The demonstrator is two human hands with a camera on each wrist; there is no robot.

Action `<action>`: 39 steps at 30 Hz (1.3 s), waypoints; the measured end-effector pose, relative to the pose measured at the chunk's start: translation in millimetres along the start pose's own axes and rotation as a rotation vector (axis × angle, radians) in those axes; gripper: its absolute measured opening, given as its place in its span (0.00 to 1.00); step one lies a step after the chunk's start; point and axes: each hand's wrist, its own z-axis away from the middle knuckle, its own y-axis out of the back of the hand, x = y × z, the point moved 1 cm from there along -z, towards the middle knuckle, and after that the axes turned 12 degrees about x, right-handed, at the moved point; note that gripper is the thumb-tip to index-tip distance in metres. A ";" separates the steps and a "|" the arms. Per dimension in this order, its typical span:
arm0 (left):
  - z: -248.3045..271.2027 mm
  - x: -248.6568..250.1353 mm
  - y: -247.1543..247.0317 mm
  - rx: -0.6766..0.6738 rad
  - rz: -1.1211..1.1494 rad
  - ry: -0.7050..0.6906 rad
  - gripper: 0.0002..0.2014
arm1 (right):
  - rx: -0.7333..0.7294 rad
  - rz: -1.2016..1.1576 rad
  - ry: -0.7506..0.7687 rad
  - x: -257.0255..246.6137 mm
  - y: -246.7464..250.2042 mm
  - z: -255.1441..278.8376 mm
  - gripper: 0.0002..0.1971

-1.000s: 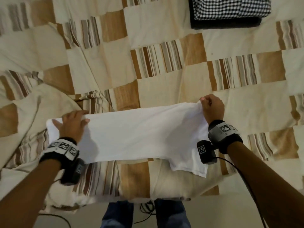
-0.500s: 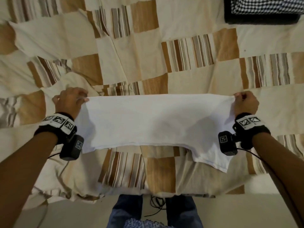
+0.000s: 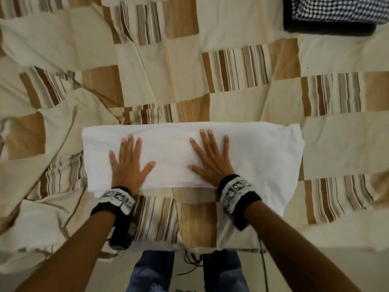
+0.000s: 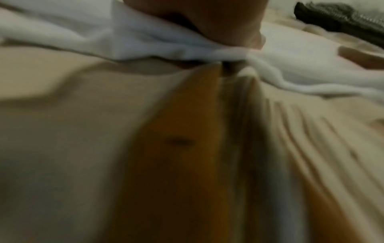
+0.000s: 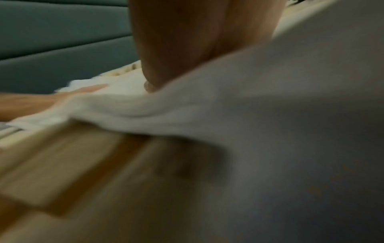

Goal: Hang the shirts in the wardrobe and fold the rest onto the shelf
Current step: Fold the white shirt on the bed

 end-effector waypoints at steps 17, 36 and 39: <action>37.7 178.2 2.3 0.161 0.338 -0.651 0.38 | 0.171 -0.092 0.203 183.7 44.2 132.0 0.36; -11.2 243.1 -0.6 -0.005 0.935 0.324 0.11 | 0.112 -0.976 -0.783 212.9 61.2 68.0 0.11; -11.2 247.6 4.7 0.018 0.929 0.285 0.15 | 0.121 -0.745 -0.698 204.1 59.5 74.7 0.11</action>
